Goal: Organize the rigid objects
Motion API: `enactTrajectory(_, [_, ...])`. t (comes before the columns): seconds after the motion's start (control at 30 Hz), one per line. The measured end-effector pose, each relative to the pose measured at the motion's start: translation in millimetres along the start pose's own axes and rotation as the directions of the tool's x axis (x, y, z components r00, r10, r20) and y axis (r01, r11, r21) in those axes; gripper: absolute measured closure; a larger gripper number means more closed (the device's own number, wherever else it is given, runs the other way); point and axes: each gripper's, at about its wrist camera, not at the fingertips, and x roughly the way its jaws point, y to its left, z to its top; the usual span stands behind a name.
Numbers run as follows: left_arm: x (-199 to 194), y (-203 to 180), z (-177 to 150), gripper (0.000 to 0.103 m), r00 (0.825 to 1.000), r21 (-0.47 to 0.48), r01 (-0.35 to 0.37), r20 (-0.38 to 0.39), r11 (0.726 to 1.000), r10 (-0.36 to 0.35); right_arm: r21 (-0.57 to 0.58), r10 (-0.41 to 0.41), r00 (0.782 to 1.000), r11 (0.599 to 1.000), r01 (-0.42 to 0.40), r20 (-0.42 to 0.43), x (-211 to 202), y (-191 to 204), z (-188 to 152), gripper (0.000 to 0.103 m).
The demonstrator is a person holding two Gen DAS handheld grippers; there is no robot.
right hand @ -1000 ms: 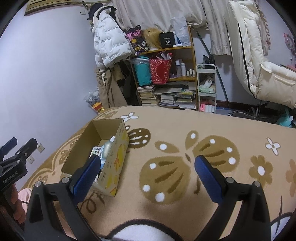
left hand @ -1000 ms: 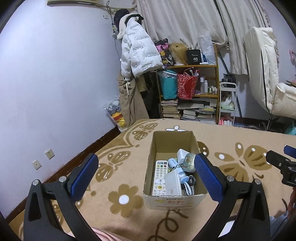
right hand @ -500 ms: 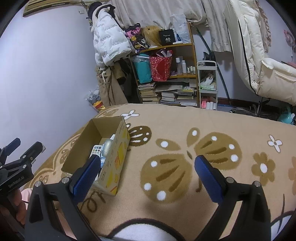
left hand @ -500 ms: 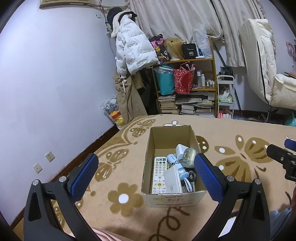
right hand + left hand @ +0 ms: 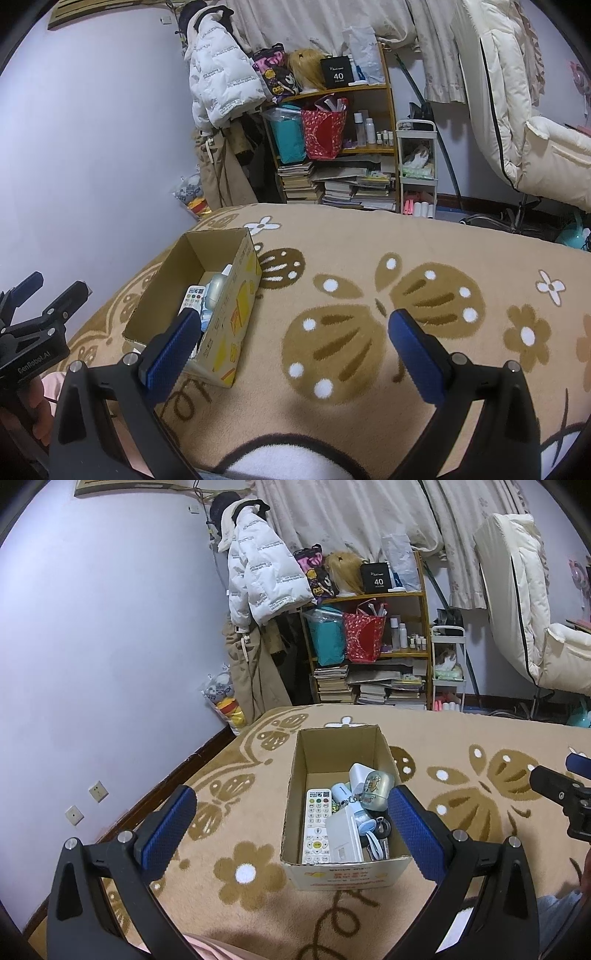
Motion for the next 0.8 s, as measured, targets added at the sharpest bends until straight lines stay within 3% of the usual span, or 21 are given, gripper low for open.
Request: enactTrajectory(0.8, [-2.0, -3.1, -3.4, 0.0, 1.0, 0.012, 0.016, 0.001, 1.0, -0.016, -0.001, -0.003, 1.0, 1.0, 0.003, -0.004, 1.7, 0.1, -2.8, 0.0])
